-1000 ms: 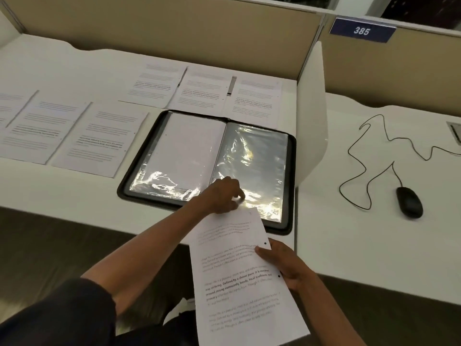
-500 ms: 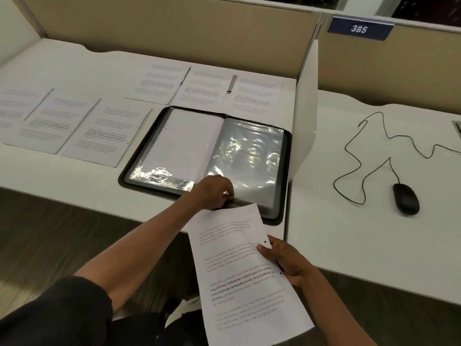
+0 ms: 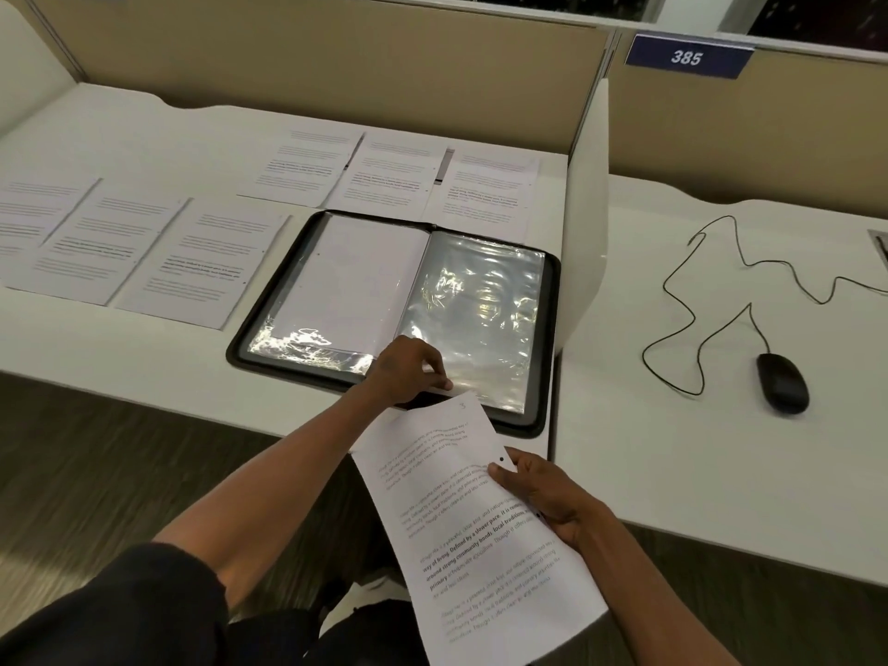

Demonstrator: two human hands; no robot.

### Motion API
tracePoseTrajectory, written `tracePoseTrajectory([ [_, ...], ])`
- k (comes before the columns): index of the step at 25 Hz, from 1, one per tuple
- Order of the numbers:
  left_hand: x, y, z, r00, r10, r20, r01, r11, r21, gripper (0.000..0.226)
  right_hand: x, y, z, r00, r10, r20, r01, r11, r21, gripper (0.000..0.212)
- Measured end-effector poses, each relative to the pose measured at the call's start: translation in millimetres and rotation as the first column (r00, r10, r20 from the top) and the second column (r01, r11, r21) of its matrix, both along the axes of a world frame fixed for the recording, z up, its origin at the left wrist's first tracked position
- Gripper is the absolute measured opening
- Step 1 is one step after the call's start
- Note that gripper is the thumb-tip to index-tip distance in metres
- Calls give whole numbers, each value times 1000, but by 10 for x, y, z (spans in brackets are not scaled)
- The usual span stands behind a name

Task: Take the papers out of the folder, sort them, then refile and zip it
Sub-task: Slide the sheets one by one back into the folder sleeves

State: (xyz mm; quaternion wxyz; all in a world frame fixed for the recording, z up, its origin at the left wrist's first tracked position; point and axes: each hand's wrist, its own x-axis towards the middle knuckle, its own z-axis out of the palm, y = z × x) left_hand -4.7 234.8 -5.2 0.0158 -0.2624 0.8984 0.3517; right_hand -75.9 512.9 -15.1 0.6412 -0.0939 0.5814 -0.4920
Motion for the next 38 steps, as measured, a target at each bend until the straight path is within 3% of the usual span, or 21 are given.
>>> tracePoseTrajectory([
  [6, -29, -19, -45, 1000, 26, -17, -25, 997, 73, 19, -71, -92, 159, 1000, -12, -3, 12, 1000, 25, 38],
  [10, -49, 25, -12, 1000, 4, -5, -4, 999, 41, 17, -155, -54, 192, 998, -29, -49, 32, 998, 58, 31],
  [18, -97, 15, -54, 1000, 0, 2, 0, 999, 44, 30, -157, 109, 50, 995, 103, -2, -103, 993, -54, 51],
  [32, -98, 135, -67, 998, 15, -55, -18, 997, -72, 28, -329, 21, 72, 999, -38, 13, 37, 997, 67, 24],
  [38, -88, 172, -42, 997, 25, -71, -31, 997, -77, 28, -314, 0, 40, 999, -30, -23, 32, 997, 69, 33],
])
